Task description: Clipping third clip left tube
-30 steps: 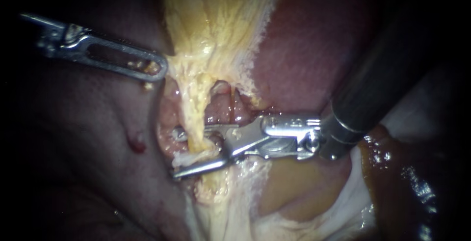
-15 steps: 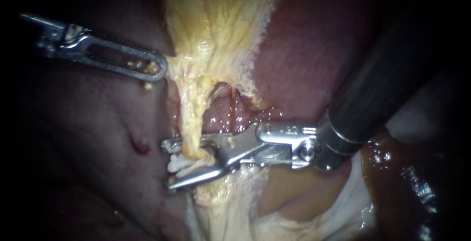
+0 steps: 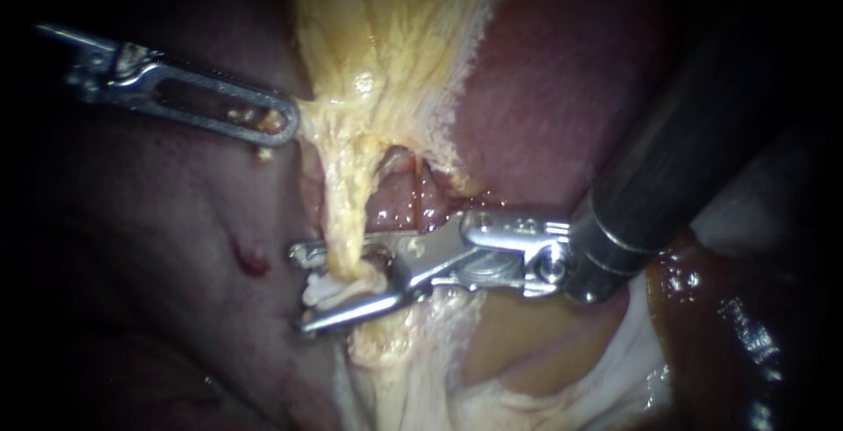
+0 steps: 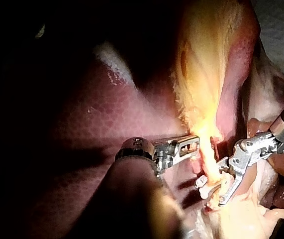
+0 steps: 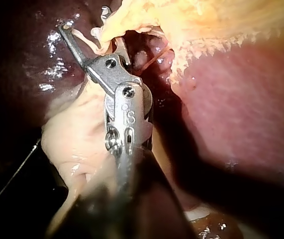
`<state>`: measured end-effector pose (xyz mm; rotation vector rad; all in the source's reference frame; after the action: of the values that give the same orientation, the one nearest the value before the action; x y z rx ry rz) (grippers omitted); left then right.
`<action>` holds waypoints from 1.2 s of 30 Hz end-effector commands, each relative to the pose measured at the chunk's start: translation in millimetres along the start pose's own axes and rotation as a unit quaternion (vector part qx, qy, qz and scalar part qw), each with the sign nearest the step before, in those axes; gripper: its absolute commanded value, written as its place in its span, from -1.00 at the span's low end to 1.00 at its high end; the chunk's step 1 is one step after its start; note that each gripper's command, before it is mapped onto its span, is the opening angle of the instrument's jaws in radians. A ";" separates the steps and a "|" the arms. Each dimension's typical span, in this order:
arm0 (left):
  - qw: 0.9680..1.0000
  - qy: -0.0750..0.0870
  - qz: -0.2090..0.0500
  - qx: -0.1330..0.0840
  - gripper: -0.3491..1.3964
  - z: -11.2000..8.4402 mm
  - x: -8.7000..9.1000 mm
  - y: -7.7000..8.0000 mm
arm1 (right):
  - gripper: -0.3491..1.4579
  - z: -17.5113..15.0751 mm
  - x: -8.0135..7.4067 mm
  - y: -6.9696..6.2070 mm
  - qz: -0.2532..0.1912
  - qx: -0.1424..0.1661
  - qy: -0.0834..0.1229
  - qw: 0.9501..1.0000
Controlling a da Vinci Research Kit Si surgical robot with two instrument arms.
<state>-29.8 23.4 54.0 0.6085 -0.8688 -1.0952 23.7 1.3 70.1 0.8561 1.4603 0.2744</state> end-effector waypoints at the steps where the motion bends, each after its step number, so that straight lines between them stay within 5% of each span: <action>1: 1.000 0.000 0.000 0.000 -1.00 0.0 0.0 0.0 | -0.06 -0.1 0.3 0.1 0.004 -0.002 0.002 1.000; 19: 1.000 -0.001 0.000 -0.001 -1.00 0.6 0.0 0.0 | -0.06 -0.7 1.6 1.5 -0.033 -0.024 -0.013 0.999; 29: 1.000 -0.001 0.000 -0.001 -1.00 0.6 0.0 0.1 | -0.06 -0.2 2.2 0.5 -0.022 -0.015 -0.008 1.000; 36: 1.000 -0.001 0.000 -0.001 -1.00 0.5 0.0 0.1 | -0.06 -0.5 4.1 -0.8 0.004 -0.002 0.004 1.000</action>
<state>-30.2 23.4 54.4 0.6052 -0.8689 -1.0974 23.4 3.7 66.2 0.8680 1.4682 0.2903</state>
